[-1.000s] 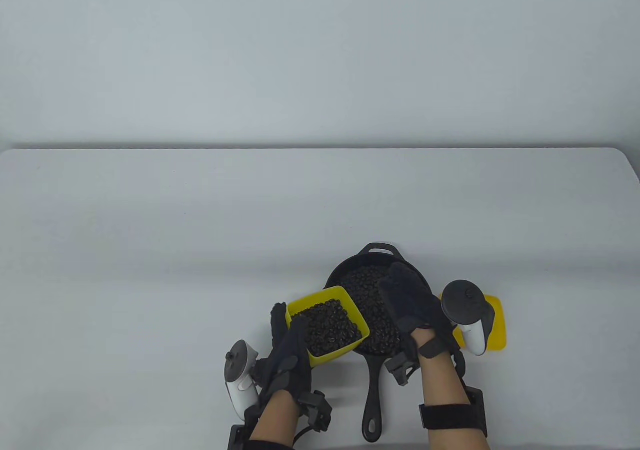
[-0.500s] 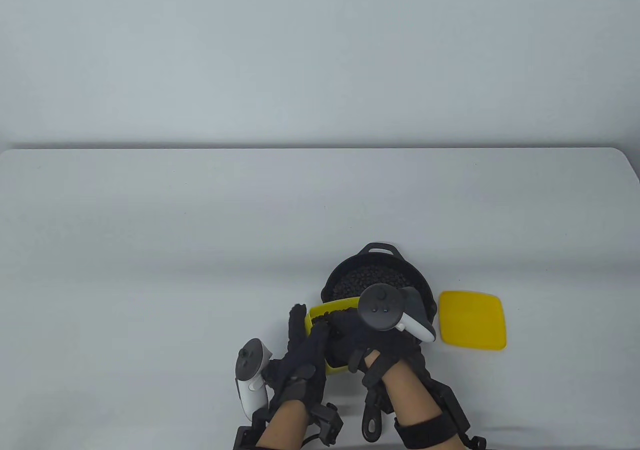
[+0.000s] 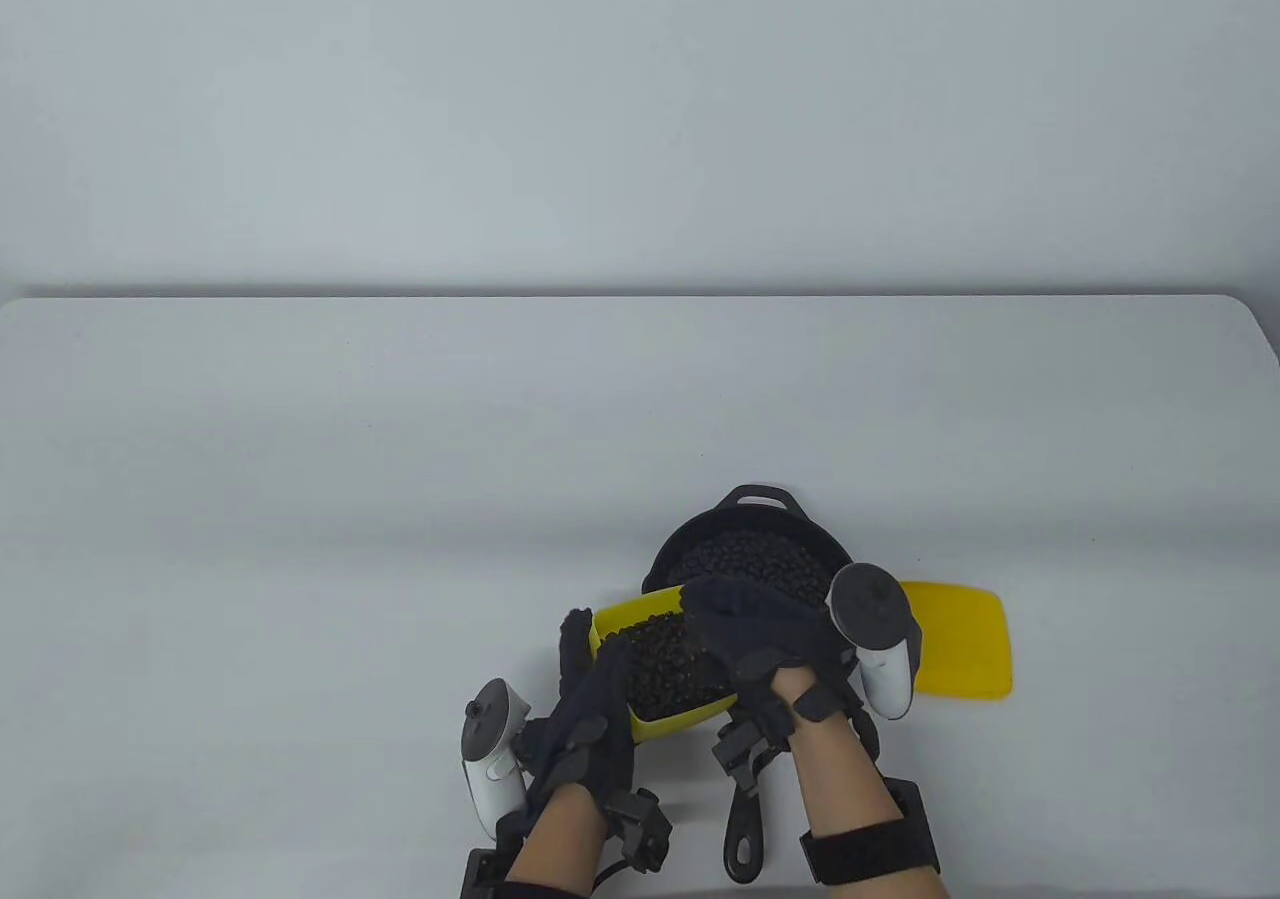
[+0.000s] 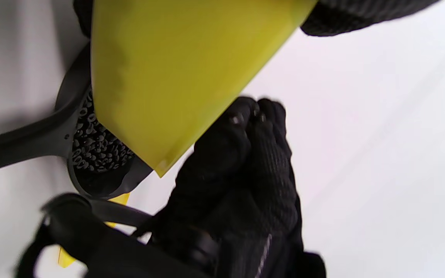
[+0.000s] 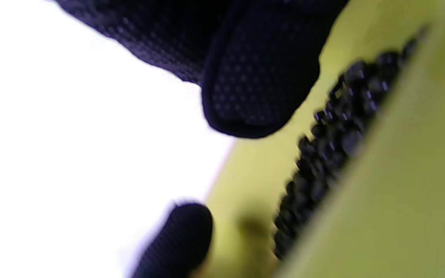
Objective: Sprinkle coffee beans onto the frying pan
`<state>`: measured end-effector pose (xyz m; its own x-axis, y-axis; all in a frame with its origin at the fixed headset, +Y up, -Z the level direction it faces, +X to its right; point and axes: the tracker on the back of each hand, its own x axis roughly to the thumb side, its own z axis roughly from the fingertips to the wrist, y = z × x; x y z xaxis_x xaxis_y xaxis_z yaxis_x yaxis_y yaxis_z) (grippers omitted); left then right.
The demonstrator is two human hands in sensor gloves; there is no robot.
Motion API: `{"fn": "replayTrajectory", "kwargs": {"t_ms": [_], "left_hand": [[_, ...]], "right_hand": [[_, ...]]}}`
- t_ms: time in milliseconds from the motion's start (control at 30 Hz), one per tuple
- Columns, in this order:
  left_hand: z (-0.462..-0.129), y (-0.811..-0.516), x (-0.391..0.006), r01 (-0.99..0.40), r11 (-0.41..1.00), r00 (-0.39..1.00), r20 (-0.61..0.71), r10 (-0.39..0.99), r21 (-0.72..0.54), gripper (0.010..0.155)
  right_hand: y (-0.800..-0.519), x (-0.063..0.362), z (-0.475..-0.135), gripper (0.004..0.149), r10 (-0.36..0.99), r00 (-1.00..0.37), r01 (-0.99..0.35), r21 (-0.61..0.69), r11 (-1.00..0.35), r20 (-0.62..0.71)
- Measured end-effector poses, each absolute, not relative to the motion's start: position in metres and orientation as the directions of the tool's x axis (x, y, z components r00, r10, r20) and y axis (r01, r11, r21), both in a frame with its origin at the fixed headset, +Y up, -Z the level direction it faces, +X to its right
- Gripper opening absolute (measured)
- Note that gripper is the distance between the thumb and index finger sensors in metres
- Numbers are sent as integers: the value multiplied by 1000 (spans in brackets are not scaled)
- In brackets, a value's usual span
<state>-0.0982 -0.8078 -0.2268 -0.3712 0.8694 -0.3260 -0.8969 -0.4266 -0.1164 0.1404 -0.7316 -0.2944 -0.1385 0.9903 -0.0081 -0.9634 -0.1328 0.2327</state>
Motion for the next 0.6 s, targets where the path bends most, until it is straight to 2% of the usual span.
{"fn": "replayTrajectory", "kwargs": {"t_ms": [67, 133, 200, 267, 400, 467, 600], "left_hand": [[-227, -808, -102, -902, -419, -370, -319, 873, -102, 81], [-227, -809, -106, -901, -427, -384, -314, 868, -78, 81], [-227, -810, -108, -900, -433, -397, -309, 864, -55, 80], [-227, -810, -108, -899, -435, -400, -309, 863, -49, 81], [-227, -809, -106, -901, -429, -390, -310, 867, -65, 81], [-227, -808, -106, -901, -428, -389, -307, 869, -69, 81], [-227, -808, -107, -902, -426, -388, -302, 871, -67, 81]], "right_hand": [[-733, 156, -296, 39, 997, -73, -979, 194, -67, -23], [-736, 171, -298, 39, 995, -89, -984, 156, -82, -38], [-739, 185, -300, 39, 977, -203, -976, 92, -197, -59], [-742, 194, -301, 39, 925, -372, -928, 60, -368, -73], [-744, 200, -304, 44, 829, -556, -831, 75, -552, -58], [-744, 199, -305, 53, 846, -532, -845, 92, -527, -28], [-742, 197, -305, 81, 909, -415, -891, 192, -412, 28]]}}
